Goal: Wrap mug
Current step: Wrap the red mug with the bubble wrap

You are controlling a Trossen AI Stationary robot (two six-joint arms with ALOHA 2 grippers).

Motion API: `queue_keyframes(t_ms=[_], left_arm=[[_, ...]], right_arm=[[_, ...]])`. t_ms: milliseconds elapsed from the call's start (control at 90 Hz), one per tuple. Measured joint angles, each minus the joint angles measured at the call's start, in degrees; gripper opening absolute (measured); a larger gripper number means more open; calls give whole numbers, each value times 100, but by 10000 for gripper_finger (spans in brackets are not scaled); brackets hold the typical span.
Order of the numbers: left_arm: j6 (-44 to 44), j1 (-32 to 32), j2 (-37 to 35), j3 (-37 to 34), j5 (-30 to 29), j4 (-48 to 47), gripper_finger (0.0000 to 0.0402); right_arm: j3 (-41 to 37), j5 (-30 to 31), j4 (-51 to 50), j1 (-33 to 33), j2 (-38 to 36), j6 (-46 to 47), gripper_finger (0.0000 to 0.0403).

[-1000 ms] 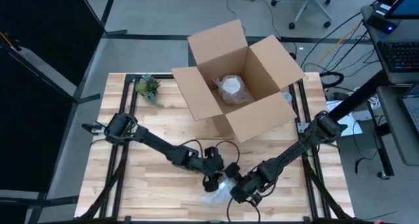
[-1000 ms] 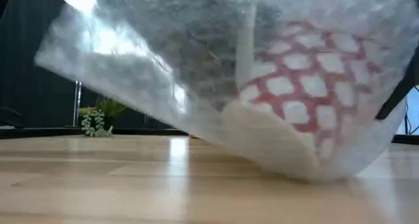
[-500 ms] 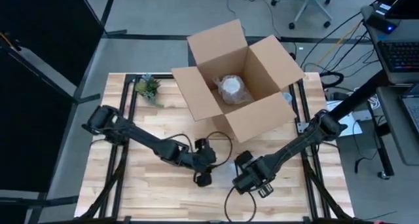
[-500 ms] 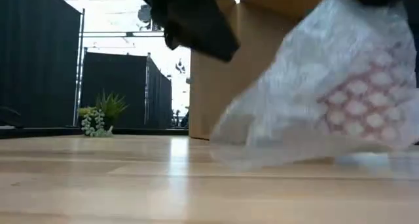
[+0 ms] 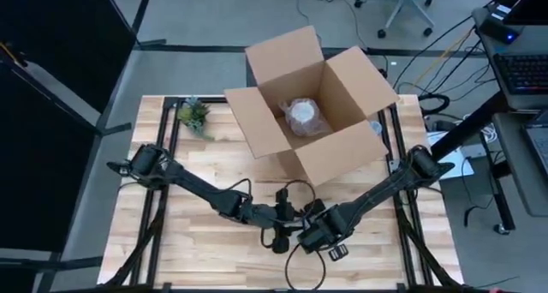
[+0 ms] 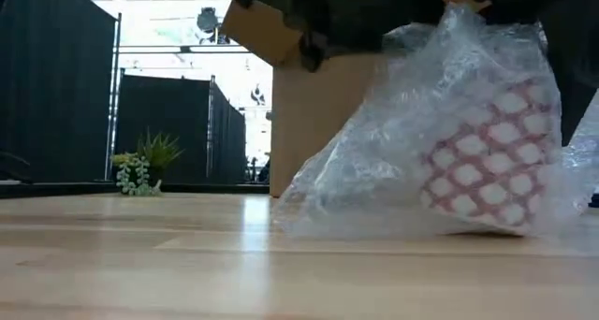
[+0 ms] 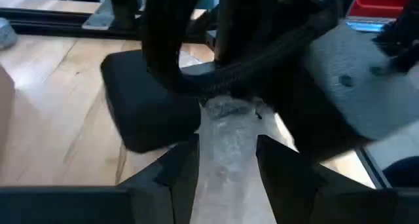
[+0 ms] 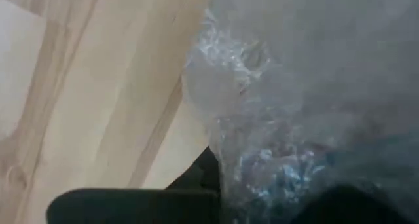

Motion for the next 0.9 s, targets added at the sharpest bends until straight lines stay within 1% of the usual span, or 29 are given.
queue_keyframes(t_ms=[122, 222, 311, 422, 689, 789, 900], left_arm=[[-7, 113, 152, -4, 307, 253, 141], [-57, 129, 300, 2, 345, 357, 141], [-108, 130, 329, 13, 340, 332, 141], [-137, 147, 389, 13, 387, 279, 141], [-119, 151, 399, 13, 387, 282, 141], [-140, 151, 399, 13, 386, 281, 141], [-142, 151, 403, 12, 386, 277, 141]], right_arm=[[-11, -4, 30, -2, 0, -2, 16], [-12, -13, 62, 0, 9, 61, 22], [-15, -30, 141, -2, 17, 135, 36], [58, -68, 78, -7, 48, 261, 64], [725, -57, -594, -7, 31, 377, 140], [1050, -56, -1079, -7, 12, 506, 158], [1375, -63, -1670, -7, 9, 766, 169]])
